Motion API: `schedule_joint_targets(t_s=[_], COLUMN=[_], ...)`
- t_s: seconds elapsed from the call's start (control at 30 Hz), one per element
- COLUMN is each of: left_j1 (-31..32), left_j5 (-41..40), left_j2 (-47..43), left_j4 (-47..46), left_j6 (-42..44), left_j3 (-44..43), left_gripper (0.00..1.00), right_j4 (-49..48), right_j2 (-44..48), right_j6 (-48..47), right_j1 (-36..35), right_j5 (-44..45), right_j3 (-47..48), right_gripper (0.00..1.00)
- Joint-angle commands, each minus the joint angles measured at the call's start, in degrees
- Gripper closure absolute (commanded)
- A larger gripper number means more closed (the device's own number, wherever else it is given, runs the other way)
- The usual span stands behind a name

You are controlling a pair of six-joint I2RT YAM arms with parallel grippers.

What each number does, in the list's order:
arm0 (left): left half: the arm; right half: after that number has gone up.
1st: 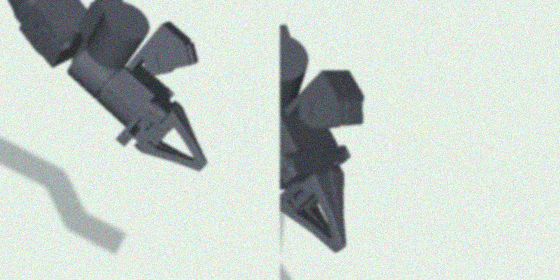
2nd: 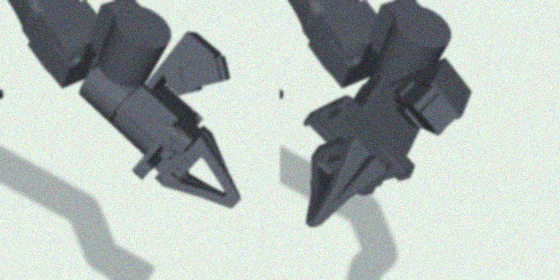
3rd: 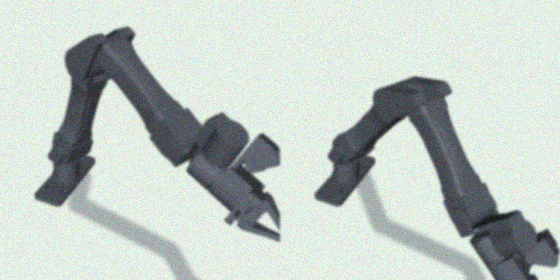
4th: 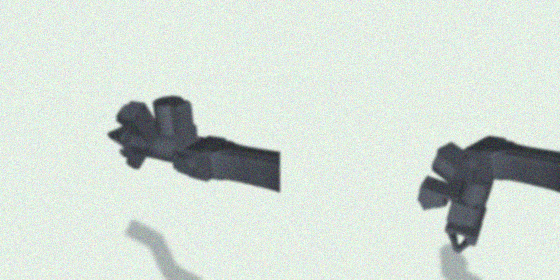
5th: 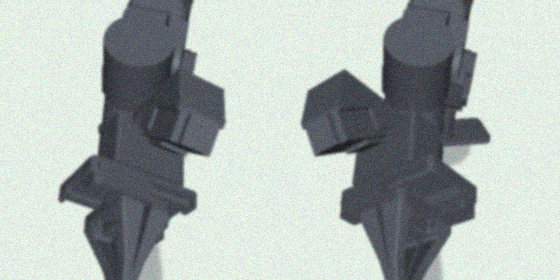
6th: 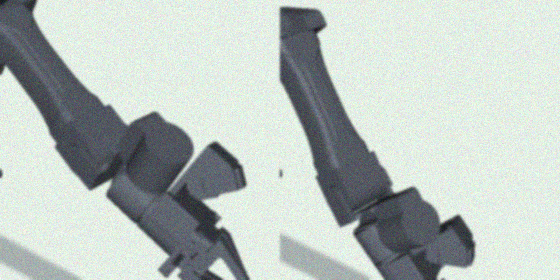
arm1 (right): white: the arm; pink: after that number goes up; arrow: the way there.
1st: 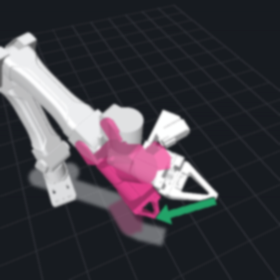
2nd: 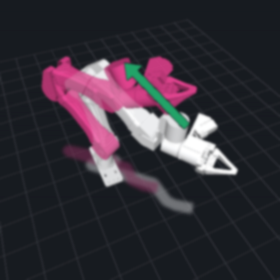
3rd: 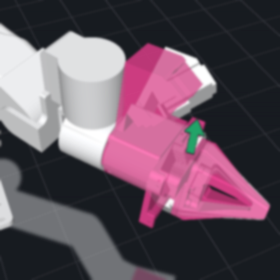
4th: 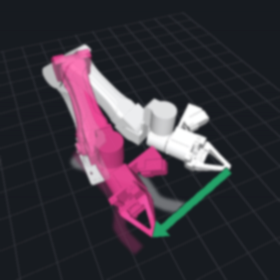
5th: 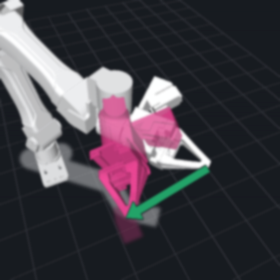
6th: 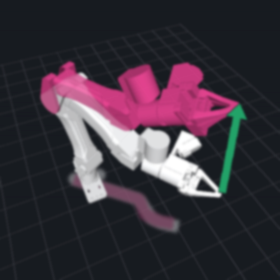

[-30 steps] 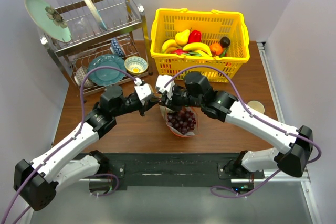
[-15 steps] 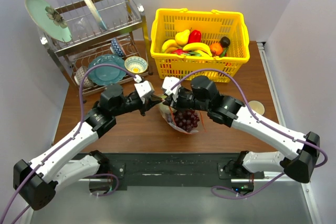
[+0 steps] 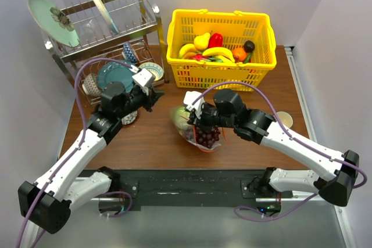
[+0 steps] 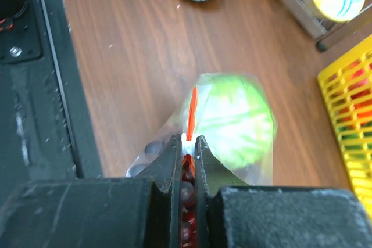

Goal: Place the food in the zip-top bag and seal the zipper
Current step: Zip the zipper food storage bag at the center of the board.

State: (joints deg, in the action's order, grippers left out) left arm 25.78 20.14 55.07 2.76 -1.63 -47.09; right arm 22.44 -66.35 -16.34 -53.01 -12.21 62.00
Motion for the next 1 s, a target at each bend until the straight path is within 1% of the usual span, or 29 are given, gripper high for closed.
schedule_joint_targets(t_s=[0.0, 0.1, 0.13, 0.17, 0.2, 0.23, 0.27, 0.3, 0.33, 0.4, 0.5, 0.57, 0.6, 0.67, 0.83, 0.87, 0.97], left_j1=[-1.61, -1.61, -1.61, -1.61, -1.61, -1.61, -1.61, -1.52, -1.35, -1.43, -1.26, -0.82, -0.56, 0.58, 4.71, 5.33, 6.21], left_j5=[-3.45, 4.36, 6.82, 12.24, 14.81, 17.01, 21.56, 23.35, 24.23, 25.38, 28.80, 31.71, 32.06, 32.33, 27.77, 25.50, 24.33], left_j2=[0.13, 0.04, -0.74, -1.36, -3.19, -4.17, -5.22, -6.45, -8.90, -12.42, -14.28, -13.68, -12.19, -10.43, -4.45, -3.66, -0.67], left_j4=[-0.13, -1.88, -5.19, -6.18, -7.06, -8.55, -8.83, -8.83, -9.09, -10.23, -11.55, -12.69, -12.78, -11.74, -8.30, -8.13, -8.04], left_j6=[-1.71, 1.01, 2.93, 3.99, 4.96, 5.84, 8.37, 10.05, 12.24, 13.40, 14.81, 14.29, 14.20, 15.07, 20.07, 20.52, 21.05], left_j3=[-3.09, -1.87, -1.08, -0.20, 1.72, 2.87, 4.71, 5.51, 6.30, 9.11, 11.49, 11.93, 11.76, 10.36, 7.28, 6.49, 4.56], left_gripper=[1.00, 1.00, 0.96, 0.88, 0.71, 0.64, 0.57, 0.50, 0.46, 0.40, 0.36, 0.34, 0.30, 0.28, 0.27, 0.27, 0.27], right_j4=[3.05, 1.83, 1.65, 1.56, 1.65, 1.65, 1.65, 1.65, 1.65, 1.65, 1.82, 1.91, 1.91, 1.91, 2.00, 2.00, 2.17], right_j2=[3.76, 4.47, 4.30, 4.03, 3.77, 3.25, 2.89, 2.63, 2.45, 1.57, 0.52, 0.17, 0.08, 0.08, 0.52, 0.43, 0.43], right_j6=[2.19, 2.89, 2.89, 2.89, 2.89, 2.98, 2.89, 2.80, 2.63, 2.36, 2.19, 2.10, 2.01, 1.92, 1.75, 1.66, 1.66], right_j1=[-0.16, -0.16, -0.16, -0.16, -0.16, -0.16, -0.16, -0.16, -0.16, -0.07, -0.07, -0.07, -0.07, -0.07, -0.07, -0.07, -0.07], right_j5=[-0.01, 0.87, 0.87, 0.87, 0.87, 0.87, 0.78, 0.61, 0.34, -0.18, -0.71, -1.68, -2.03, -2.38, -2.91, -3.26, -3.35], right_j3=[-0.73, -1.88, -1.71, -1.36, -1.00, -0.13, 0.31, 0.75, 1.45, 2.16, 3.30, 4.01, 4.10, 4.45, 5.24, 5.15, 5.50], right_gripper=[1.00, 1.00, 1.00, 1.00, 1.00, 1.00, 1.00, 1.00, 1.00, 1.00, 1.00, 1.00, 1.00, 1.00, 1.00, 1.00, 1.00])
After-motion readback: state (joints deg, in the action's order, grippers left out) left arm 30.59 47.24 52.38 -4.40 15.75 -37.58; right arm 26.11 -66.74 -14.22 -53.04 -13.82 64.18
